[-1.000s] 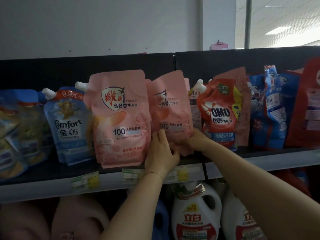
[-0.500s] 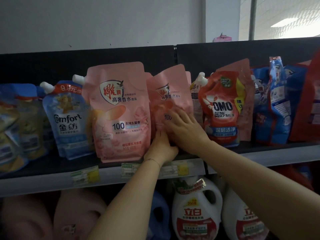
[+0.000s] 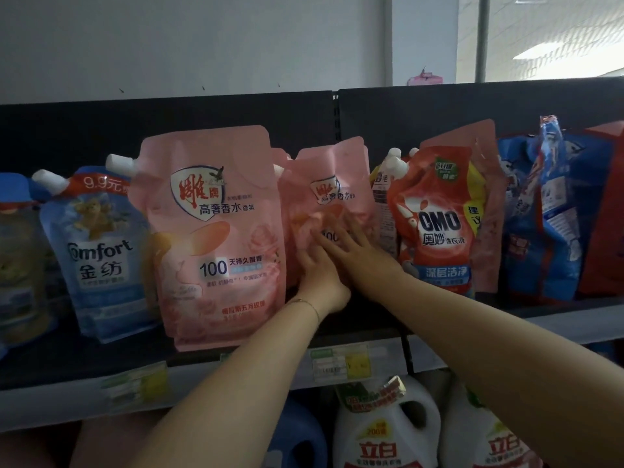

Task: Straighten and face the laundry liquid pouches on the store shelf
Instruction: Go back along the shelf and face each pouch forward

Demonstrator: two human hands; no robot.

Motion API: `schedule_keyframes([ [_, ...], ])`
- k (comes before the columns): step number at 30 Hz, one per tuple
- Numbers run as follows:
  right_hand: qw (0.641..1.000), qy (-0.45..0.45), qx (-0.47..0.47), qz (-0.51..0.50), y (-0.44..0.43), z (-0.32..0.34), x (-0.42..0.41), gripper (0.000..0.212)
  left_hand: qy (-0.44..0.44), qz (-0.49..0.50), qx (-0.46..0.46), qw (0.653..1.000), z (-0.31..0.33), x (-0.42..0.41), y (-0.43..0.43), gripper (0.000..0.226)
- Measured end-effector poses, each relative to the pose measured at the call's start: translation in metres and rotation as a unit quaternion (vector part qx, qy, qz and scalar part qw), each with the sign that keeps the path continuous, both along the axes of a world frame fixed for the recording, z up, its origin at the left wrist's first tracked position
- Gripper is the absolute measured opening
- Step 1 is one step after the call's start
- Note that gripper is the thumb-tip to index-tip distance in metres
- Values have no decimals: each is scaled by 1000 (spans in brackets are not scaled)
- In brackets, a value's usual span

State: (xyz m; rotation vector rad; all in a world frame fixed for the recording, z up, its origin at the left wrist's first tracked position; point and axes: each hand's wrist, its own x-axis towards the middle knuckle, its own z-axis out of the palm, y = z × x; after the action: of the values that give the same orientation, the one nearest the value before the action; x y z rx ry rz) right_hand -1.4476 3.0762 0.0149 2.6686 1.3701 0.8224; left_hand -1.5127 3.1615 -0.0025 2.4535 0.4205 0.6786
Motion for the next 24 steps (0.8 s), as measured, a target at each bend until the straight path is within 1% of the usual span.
schedule_keyframes([
  [2,1000,-5,1,-7,4,1,12,89,6,2,23,1000,3,10,3,101],
  [5,999,-16,-4,-28,8,1,31,92,0,-4,16,1000,7,25,4,109],
  [9,998,-15,10,-52,14,0,40,84,7,-17,12,1000,8,41,7,110],
  [13,997,-15,-11,-70,17,6,26,76,1,-29,8,1000,12,41,13,104],
  [14,997,-19,-7,-70,15,5,20,74,-3,-33,6,999,12,42,16,97],
  [15,997,-24,1,-70,12,4,16,71,-18,-37,2,999,11,43,21,84],
  [16,997,-34,15,-67,7,4,12,66,-48,-38,-6,998,10,45,25,63],
  [17,996,-48,27,-63,0,4,10,58,-75,-23,-31,996,11,44,26,37],
  [18,996,-69,41,-49,-7,5,8,49,-100,-14,-53,994,11,45,27,15],
  [19,993,-94,62,-22,-14,6,5,39,-115,-16,-75,990,11,46,26,13],
  [20,989,-117,92,14,-20,6,3,30,-125,-25,-90,988,12,46,23,17],
  [21,980,-137,129,58,-27,6,1,25,-130,-47,-87,987,13,45,18,14],
  [22,974,-155,144,86,-35,6,-1,21,-126,-68,-73,987,12,45,11,6],
  [24,971,-168,140,100,-49,6,-3,14,-111,-108,-60,986,12,48,-3,16],
])
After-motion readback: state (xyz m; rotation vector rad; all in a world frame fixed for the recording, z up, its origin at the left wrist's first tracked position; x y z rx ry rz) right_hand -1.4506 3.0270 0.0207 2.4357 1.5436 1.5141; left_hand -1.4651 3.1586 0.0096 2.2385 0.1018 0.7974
